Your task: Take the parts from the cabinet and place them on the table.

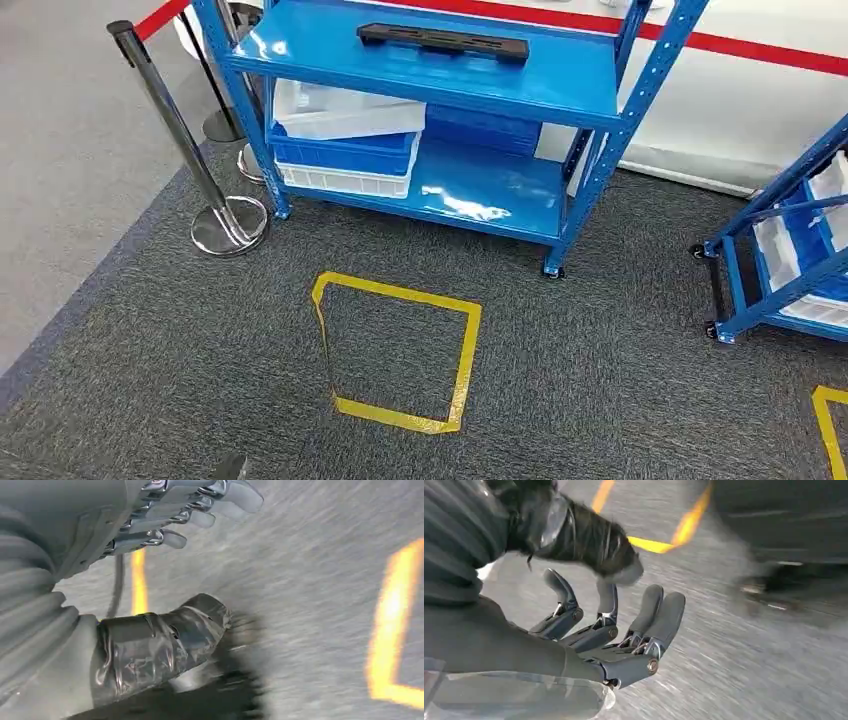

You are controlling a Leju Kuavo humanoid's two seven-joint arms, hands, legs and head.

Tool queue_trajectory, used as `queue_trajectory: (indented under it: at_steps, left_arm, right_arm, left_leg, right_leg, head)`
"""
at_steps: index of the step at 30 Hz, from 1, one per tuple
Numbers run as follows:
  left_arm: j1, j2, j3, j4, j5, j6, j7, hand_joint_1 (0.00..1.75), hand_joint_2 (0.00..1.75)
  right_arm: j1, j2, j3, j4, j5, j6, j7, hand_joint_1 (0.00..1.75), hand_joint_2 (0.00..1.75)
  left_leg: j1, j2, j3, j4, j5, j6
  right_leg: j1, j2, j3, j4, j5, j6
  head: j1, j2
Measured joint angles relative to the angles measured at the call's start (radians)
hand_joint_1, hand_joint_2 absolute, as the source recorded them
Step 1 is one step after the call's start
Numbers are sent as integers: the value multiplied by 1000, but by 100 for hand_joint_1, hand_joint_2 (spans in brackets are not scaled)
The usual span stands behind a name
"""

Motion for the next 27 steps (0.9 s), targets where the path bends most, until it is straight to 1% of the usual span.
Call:
queue_trajectory:
  at_steps: [1,2,3,4,5,6,7,8,9,10,11,12,13,14,15,16,17,18,19,20,21,22,23,24,25,26,27]
  left_arm:
    - [-9,0,0,-12,0,0,0,0,175]
    - [-15,0,0,-22,0,0,0,0,175]
    - [-14,0,0,-26,0,0,0,0,175]
    - [-9,0,0,-28,0,0,0,0,175]
    - [4,0,0,-28,0,0,0,0,175]
    - [21,1,0,-28,0,0,1,0,175]
    - [37,1,0,-26,0,0,3,0,175]
    - [60,1,0,-15,0,0,5,0,175]
    - [88,0,0,1,0,0,6,0,175]
    - [111,2,0,23,0,0,6,0,175]
    - [143,1,0,47,0,0,9,0,175]
    - [172,0,0,66,0,-2,9,0,175]
    - [198,0,0,94,0,-2,10,0,175]
    - [221,0,0,115,0,-1,11,0,175]
    - [242,0,0,136,0,-1,11,0,175]
    - [254,2,0,154,0,-1,11,0,175]
    - [259,3,-1,163,0,-1,11,0,175]
    - [257,5,-1,167,0,0,10,0,175]
    - [249,5,-1,167,0,0,9,0,175]
    - [227,5,-1,167,0,0,8,0,175]
    - [205,5,-1,163,0,0,7,0,175]
    - [181,5,0,151,0,0,4,0,175]
    - [156,4,0,135,0,0,3,0,175]
    - [127,3,0,114,0,0,3,0,175]
    - [99,1,0,95,0,0,1,0,175]
    - [71,1,-1,74,0,0,0,0,175]
    - [50,1,0,52,0,0,0,0,175]
  right_arm:
    - [8,-1,0,12,0,0,0,175,175]
    - [15,-2,0,22,0,0,0,175,175]
    - [16,-3,0,26,0,0,0,175,175]
    - [14,-4,0,28,0,0,0,175,175]
    - [1,-4,0,28,0,0,0,175,175]
    - [-16,-5,0,27,0,0,-1,175,175]
    - [-36,-5,0,21,0,0,-3,175,175]
    - [-56,-5,0,10,0,0,-4,175,175]
    - [-83,-3,0,-7,0,0,-6,175,175]
    - [-108,0,0,-32,0,1,-8,175,175]
    - [-138,-1,0,-55,1,0,-11,175,175]
    - [-169,-1,0,-76,1,0,-11,175,175]
    - [-193,-1,0,-101,1,0,-11,175,175]
    - [-213,-1,0,-123,1,0,-12,175,175]
    - [-233,-1,0,-144,1,0,-12,175,175]
    - [-244,-1,0,-156,1,0,-12,175,175]
    - [-249,-1,0,-169,1,0,-12,175,175]
    - [-248,-1,0,-175,1,0,-12,175,175]
    - [-242,-1,0,-175,1,0,-11,175,175]
    - [-225,-1,0,-175,0,0,-10,175,175]
    - [-204,-1,0,-170,1,0,-10,175,175]
    - [-180,-1,0,-159,0,0,-9,175,175]
    - [-155,-1,0,-142,0,0,-9,175,175]
    - [-127,-1,0,-122,0,0,-8,175,175]
    - [-101,-1,0,-102,0,0,-8,175,175]
    - [-71,-1,0,-79,1,0,-6,175,175]
    - [-46,-1,0,-57,0,0,-4,175,175]
  left_leg:
    - [0,-7,1,2,-1,1]
    - [0,-14,3,3,-4,1]
    - [0,-21,7,4,-7,-2]
    - [0,-24,12,5,-10,-5]
    - [-3,-22,3,5,-16,-10]
    - [-6,-20,7,6,-20,-15]
    - [-5,-20,8,3,-18,-19]
    - [-4,-19,9,2,-18,-21]
    - [-8,-18,13,1,-20,-28]
    - [-6,-14,16,11,-30,-33]
    - [-7,-6,-3,51,-59,-38]
    - [-5,-2,-40,122,-99,-40]
    - [-2,0,-86,208,-139,-44]
    - [-2,0,-126,283,-169,-46]
    - [-2,0,-158,333,-176,-48]
    - [-1,1,-161,324,-155,-49]
    - [1,3,-140,269,-113,-49]
    - [2,4,-102,186,-66,-49]
    - [4,8,-56,93,-23,-49]
    - [4,15,-20,17,-5,-45]
    - [-1,13,-15,17,2,-37]
    - [0,12,-16,19,0,-32]
    - [-2,12,-16,20,-1,-26]
    - [-4,10,-16,18,0,-20]
    - [0,9,-13,9,7,-10]
    - [1,8,-12,8,7,-7]
    - [1,4,-13,9,6,-3]
  right_leg:
    - [0,-1,10,-24,27,-1]
    - [0,-2,41,-85,67,-4]
    - [0,-2,85,-176,115,-7]
    - [1,-3,132,-269,156,-14]
    - [6,-7,157,-313,154,-22]
    - [10,-9,161,-318,160,-26]
    - [8,-8,160,-316,160,-29]
    - [10,-8,160,-317,159,-31]
    - [8,-6,161,-324,161,-37]
    - [0,-5,167,-335,166,-44]
    - [0,0,168,-338,167,-50]
    - [-1,8,166,-338,168,-53]
    - [0,17,164,-336,168,-53]
    - [0,23,163,-334,167,-54]
    - [0,28,162,-332,166,-54]
    - [-1,31,162,-331,165,-53]
    - [-2,33,164,-329,163,-51]
    - [-3,33,166,-328,160,-49]
    - [-4,32,169,-327,157,-44]
    - [1,28,169,-326,153,-38]
    - [2,24,164,-325,147,-32]
    - [2,23,165,-326,147,-29]
    - [1,23,167,-327,147,-25]
    - [2,22,169,-329,148,-18]
    - [1,21,171,-322,142,-11]
    - [-2,14,162,-296,122,-8]
    - [1,7,132,-237,84,-5]
  head:
    - [0,0]
    - [0,0]
    - [0,0]
    - [0,0]
    - [0,0]
    - [-2,0]
    - [-1,0]
    - [-2,0]
    - [0,0]
    - [-1,0]
    - [-7,0]
    - [-10,0]
    - [-8,0]
    - [-9,0]
    - [-9,0]
    - [-9,0]
    - [-9,0]
    - [-9,0]
    - [-9,0]
    - [-9,0]
    - [-8,0]
    - [-3,0]
    - [-3,0]
    - [-3,0]
    - [-3,0]
    - [-2,0]
    - [0,0]
